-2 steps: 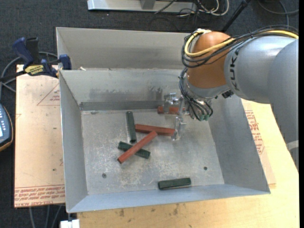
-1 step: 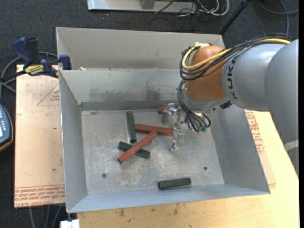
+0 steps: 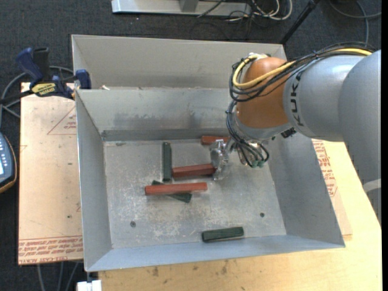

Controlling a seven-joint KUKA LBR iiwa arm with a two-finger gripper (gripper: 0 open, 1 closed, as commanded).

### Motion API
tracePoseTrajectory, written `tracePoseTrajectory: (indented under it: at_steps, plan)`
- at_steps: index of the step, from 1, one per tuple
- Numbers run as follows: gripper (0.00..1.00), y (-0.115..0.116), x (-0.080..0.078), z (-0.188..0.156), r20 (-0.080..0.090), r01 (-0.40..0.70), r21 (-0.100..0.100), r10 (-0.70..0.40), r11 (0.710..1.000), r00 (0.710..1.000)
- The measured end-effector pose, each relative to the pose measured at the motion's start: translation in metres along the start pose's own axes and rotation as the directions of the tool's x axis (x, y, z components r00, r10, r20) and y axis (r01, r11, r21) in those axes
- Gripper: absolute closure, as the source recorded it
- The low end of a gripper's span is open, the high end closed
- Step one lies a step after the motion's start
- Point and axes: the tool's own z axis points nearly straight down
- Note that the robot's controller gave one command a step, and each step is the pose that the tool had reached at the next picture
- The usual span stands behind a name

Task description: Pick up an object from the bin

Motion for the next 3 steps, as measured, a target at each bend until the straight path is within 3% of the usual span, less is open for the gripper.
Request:
tracePoseTrajectory:
  at_steps: [1, 2, 3]
  plan:
    - [1.0, -0.013, -0.033, -0.032, 0.005, 0.413, 0.003, -0.413, 0.911, 0.911]
    - [1.0, -0.046, -0.03, -0.025, 0.002, 0.55, 0.002, -0.55, 0.835, 0.835]
    - [1.0, -0.028, -0.026, -0.13, 0.005, 0.868, 0.007, -0.868, 0.496, 0.496]
